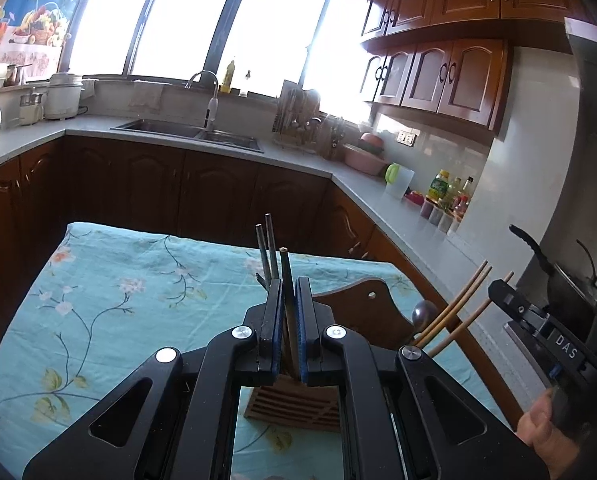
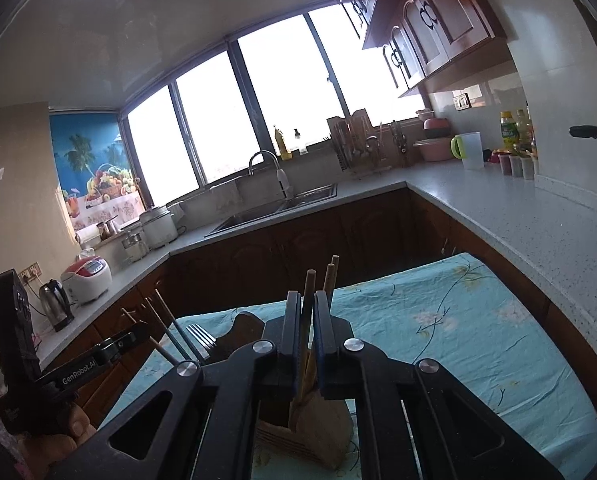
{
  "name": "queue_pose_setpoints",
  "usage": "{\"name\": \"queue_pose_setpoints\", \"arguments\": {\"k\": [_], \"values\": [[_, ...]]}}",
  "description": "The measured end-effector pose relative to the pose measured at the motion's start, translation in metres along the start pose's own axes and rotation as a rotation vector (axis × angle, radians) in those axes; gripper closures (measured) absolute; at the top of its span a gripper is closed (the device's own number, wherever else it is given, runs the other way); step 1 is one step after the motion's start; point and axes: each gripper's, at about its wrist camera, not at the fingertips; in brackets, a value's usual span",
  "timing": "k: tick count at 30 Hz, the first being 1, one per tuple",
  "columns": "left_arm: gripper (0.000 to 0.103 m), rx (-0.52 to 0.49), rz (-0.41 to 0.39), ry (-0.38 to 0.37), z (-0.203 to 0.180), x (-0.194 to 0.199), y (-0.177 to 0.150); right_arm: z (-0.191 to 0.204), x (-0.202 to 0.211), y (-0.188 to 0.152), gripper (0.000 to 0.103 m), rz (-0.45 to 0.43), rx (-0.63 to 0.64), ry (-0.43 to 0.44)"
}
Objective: Organize utensils
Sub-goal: 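Lift both chopsticks and lower them into the wooden holder, then open both tools to release the chopsticks into the holder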
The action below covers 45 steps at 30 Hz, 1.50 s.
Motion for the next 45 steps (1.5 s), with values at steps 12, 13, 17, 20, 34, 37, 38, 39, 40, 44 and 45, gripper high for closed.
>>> {"name": "queue_pose_setpoints", "arguments": {"k": [12, 13, 17, 20, 34, 37, 38, 39, 40, 44, 45], "values": [[0.091, 0.001, 0.022, -0.012, 0.004, 0.003, 0.003, -0.001, 0.003, 0.002, 0.076, -0.002, -0.014, 0.007], [0.081, 0.000, 0.023, -0.005, 0.004, 0.005, 0.004, 0.000, 0.006, 0.003, 0.068, -0.011, -0.011, 0.010], [0.053, 0.013, 0.008, 0.025, 0.006, 0.016, 0.003, 0.000, 0.021, 0.008, 0.061, -0.046, -0.021, 0.026], [0.044, 0.021, -0.002, 0.041, 0.009, 0.025, 0.000, -0.003, 0.036, 0.011, 0.039, -0.094, -0.036, 0.038], [0.025, 0.100, 0.032, 0.081, 0.017, 0.071, -0.046, -0.024, 0.083, -0.016, 0.008, -0.084, -0.079, 0.032], [0.024, 0.119, 0.050, 0.087, 0.018, 0.081, -0.060, -0.032, 0.091, -0.027, 0.008, -0.070, -0.087, 0.010], [0.023, 0.129, 0.057, 0.083, 0.018, 0.085, -0.066, -0.034, 0.093, -0.031, 0.008, -0.061, -0.091, 0.003], [0.023, 0.135, 0.063, 0.078, 0.018, 0.088, -0.070, -0.037, 0.094, -0.035, 0.008, -0.048, -0.098, -0.002], [0.023, 0.136, 0.071, 0.076, 0.018, 0.092, -0.078, -0.040, 0.096, -0.039, 0.008, -0.036, -0.106, -0.007], [0.023, 0.116, 0.110, 0.093, 0.011, 0.102, -0.102, -0.050, 0.104, -0.057, 0.008, 0.005, -0.115, -0.039], [0.023, 0.119, 0.119, 0.096, 0.010, 0.105, -0.108, -0.053, 0.106, -0.063, 0.008, 0.016, -0.118, -0.051]]}}
Point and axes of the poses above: each gripper's, at about its wrist camera, not at the fingertips, and x roughly against the way its jaws point, z to its left, y to its top, and after that the axes turned 14 degrees about -x, right-handed
